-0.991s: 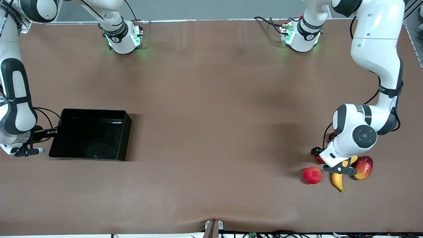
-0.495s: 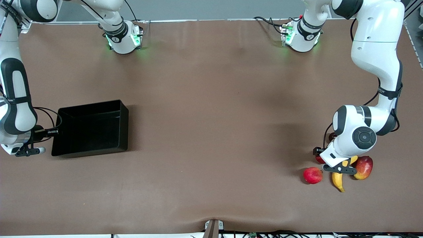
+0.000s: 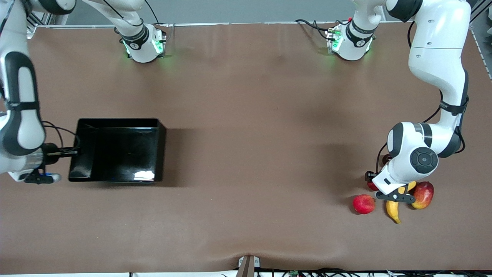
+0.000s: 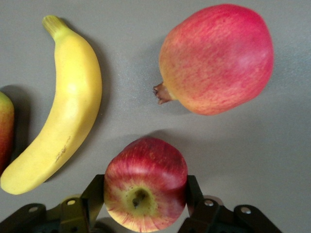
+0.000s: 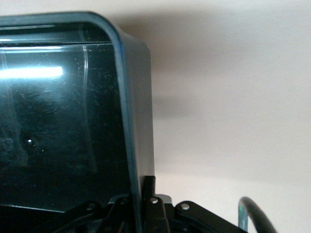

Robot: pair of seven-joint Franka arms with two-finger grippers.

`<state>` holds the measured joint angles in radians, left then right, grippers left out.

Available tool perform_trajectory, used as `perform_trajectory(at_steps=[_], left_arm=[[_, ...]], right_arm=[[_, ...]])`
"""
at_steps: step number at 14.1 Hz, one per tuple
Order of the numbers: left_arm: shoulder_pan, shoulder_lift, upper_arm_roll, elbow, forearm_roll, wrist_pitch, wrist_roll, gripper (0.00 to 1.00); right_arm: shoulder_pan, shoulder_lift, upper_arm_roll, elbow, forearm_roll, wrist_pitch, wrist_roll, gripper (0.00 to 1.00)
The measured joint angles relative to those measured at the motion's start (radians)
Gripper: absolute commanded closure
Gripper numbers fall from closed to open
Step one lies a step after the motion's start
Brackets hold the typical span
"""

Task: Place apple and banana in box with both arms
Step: 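Carry the apple toward the box while the right gripper pushes the box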

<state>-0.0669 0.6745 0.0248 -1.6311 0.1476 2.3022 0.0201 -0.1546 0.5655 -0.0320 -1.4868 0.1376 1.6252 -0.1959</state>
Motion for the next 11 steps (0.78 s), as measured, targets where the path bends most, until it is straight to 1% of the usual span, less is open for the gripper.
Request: perform_trajectory(at_steps=[1,3,5,7,9,11], left_arm=[[-0.001,-0.014,-0.002,0.002,0.0,-0.016,0.0,1.0],[-0.002,-0.065,-0.006,0.007,0.0,-0.07,0.0,1.0],[-0.006,-0.134,-0.008,0.009,0.0,-0.125,0.0,1.0],[-0.006,-0.204,-0.022,0.01,0.0,-0.183,0.0,1.0],[-0.008,-0.256,-0.035,0.009,0.0,-0.232,0.0,1.0],[-0.009,-0.288,-0.047,0.009,0.0,-0.258,0.0,1.0]], right_arm=[[0.043,-0.013,0.001,-0.001,0.011,-0.015,0.027,1.0],[0.109,-0.02,0.001,-0.001,0.067,-0.028,0.049,1.0],[0.148,-0.02,0.001,-0.005,0.132,-0.03,0.055,1.0],[0.188,-0.02,0.002,-0.006,0.162,-0.027,0.094,1.0],[0.239,-0.02,0.002,-0.008,0.192,0.001,0.142,1.0],[0.31,-0.02,0.002,-0.012,0.227,0.048,0.227,1.0]])
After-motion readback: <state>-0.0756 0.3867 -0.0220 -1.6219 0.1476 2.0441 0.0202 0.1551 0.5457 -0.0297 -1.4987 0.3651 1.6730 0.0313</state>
